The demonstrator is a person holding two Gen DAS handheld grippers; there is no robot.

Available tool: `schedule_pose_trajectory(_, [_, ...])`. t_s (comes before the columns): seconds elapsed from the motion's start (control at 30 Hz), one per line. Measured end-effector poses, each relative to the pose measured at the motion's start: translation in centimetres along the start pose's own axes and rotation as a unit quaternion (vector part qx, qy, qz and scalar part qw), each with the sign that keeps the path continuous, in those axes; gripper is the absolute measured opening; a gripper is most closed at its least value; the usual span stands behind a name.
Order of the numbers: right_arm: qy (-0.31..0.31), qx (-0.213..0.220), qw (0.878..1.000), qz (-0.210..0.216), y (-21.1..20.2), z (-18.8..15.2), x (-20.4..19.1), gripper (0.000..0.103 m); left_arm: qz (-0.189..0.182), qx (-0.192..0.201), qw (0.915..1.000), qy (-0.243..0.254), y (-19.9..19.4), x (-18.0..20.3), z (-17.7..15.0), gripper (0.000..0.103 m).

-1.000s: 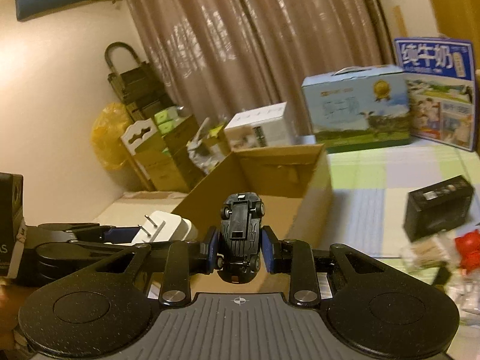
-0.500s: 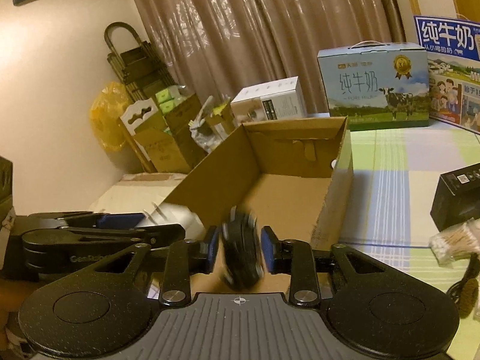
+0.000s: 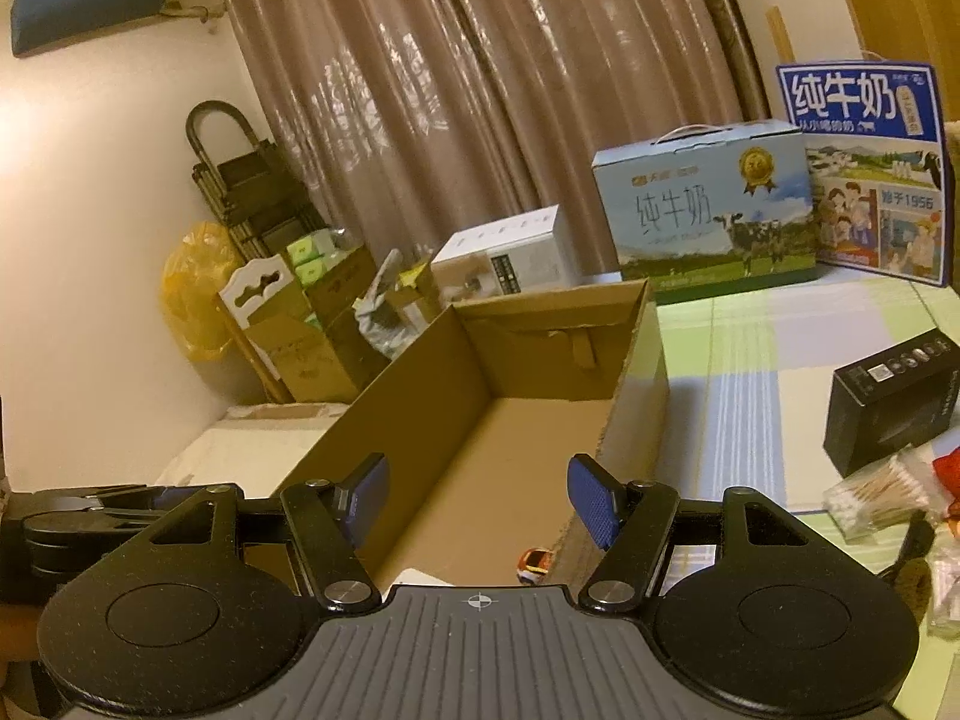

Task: Organize objects
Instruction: 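Carry the toy car and plug adapter with both tools into the cardboard box, then release both items into the box and withdraw both tools to the table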

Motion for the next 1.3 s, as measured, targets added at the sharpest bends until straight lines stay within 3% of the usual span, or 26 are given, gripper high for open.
schedule_pose_trajectory(0.37, [-0.018,0.029,0.999,-0.025,-3.8,0.3,1.2,0.063,-0.01,0.011,0.9999,0.008,-1.8,1.9,0.4,0.073])
schedule_pose_trajectory(0.73, [-0.019,0.041,0.993,-0.107,-10.8,-0.7,6.5,0.063,-0.036,0.024,0.9989,0.018,-4.3,6.3,0.6,0.08])
schedule_pose_trajectory(1.07, [0.023,0.06,0.977,-0.202,-19.6,-1.9,13.2,0.063,-0.084,0.041,0.9944,0.05,-6.9,13.4,0.2,0.09])
schedule_pose_trajectory(1.3, [0.052,0.062,0.966,-0.247,-24.9,-3.8,16.3,0.063,-0.122,0.04,0.9882,0.084,-7.4,19.7,-1.3,0.098])
Point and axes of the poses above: each gripper's, at about its wrist camera, not at the fingertips, and y roughly the way its jaws point, x to its right, z to its top, the point moved 9 cm from there along y, roughly the way its jaws point, and after that the axes turned 11 degrees about z, right-handed, at the moved point
